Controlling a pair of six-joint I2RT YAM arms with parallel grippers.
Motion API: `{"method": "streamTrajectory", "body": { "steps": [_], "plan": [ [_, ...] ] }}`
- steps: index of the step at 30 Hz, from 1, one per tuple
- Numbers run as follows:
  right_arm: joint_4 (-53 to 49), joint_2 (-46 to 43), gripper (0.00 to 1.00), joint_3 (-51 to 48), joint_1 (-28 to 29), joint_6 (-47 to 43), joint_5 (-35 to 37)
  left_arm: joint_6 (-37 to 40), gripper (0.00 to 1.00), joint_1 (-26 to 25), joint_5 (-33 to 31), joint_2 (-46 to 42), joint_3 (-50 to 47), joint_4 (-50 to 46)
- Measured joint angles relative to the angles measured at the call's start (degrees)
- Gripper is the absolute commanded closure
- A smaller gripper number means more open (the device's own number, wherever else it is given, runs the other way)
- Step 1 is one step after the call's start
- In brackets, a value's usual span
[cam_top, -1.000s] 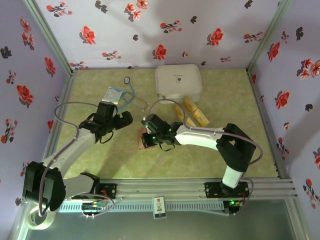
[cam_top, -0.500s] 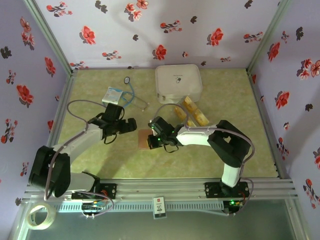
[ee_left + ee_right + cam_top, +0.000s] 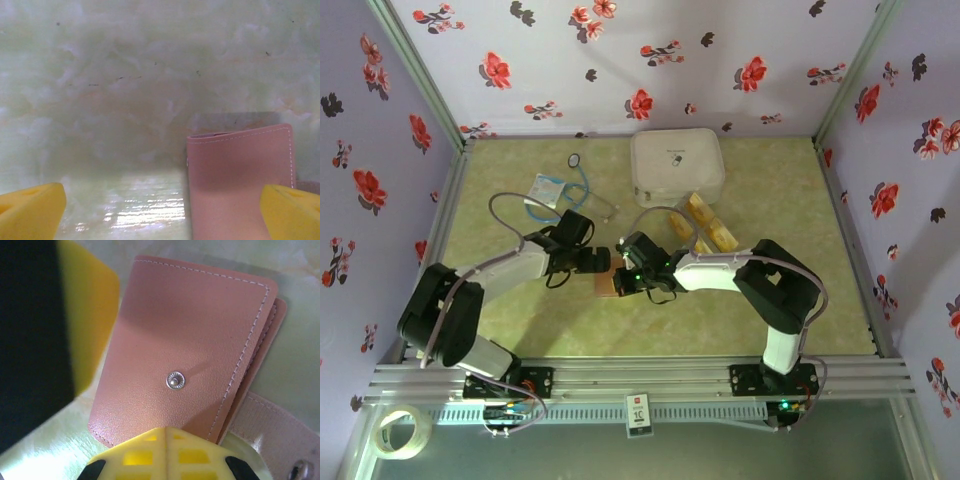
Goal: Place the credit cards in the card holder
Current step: Close the card holder at the bottom-center of the table.
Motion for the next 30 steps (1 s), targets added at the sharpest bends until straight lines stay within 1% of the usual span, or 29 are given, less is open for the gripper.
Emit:
{"method": "streamTrajectory", "body": {
  "steps": [5, 6, 7, 11, 14, 16, 17, 20, 25, 27, 30],
  "plan": [
    [0.15, 0.0, 0.99, -0.07, -0.11, 0.17, -0.11, 0.02, 0.0, -0.5, -2.38, 2.91, 0.07, 0.28],
    [0.13, 0.0, 0.98, -0.09, -0.11, 0.17, -0.09, 0.0, 0.0, -0.5, -2.91, 3.52, 0.07, 0.28],
    [0.13, 0.0, 0.95, -0.09, -0.17, 0.17, -0.09, 0.0, 0.0, -0.55, -3.39, 4.07, 0.07, 0.31],
    [-1.55, -1.38, 0.71, -0.09, -0.7, -0.22, 0.26, -0.2, 0.0, -0.81, -4.87, 4.46, -0.02, 0.87],
    [-4.94, -5.09, 0.49, -0.09, -1.31, -1.81, 2.03, -0.42, 0.0, -0.81, -5.62, 4.46, -0.68, 1.81],
    [-7.87, -8.09, 0.31, 0.24, -1.68, -3.17, 4.2, -0.61, 0.0, -0.83, -5.77, 4.42, -1.11, 2.56],
    [-9.46, -9.29, 0.24, 0.74, -1.9, -4.13, 5.38, -0.66, 0.0, -0.83, -5.79, 4.37, -1.27, 2.8],
    [-13.94, -12.04, 0.01, 2.99, -2.27, -6.56, 10.86, -0.98, 0.0, -0.87, -5.81, 4.17, -1.84, 3.56],
    [-18.49, -14.82, 0.01, 5.16, -2.93, -8.79, 20.72, -1.55, 0.0, -0.94, -5.88, 3.78, -2.62, 4.55],
    [-19.96, -15.04, 0.01, 5.9, -3.48, -8.83, 22.86, -1.7, 0.0, -0.94, -5.88, 3.63, -2.95, 4.92],
    [-22.71, -14.56, 0.01, 7.82, -4.52, -8.92, 23.28, -1.73, 0.0, -0.94, -5.88, 3.5, -3.26, 5.44]
  ]
}}
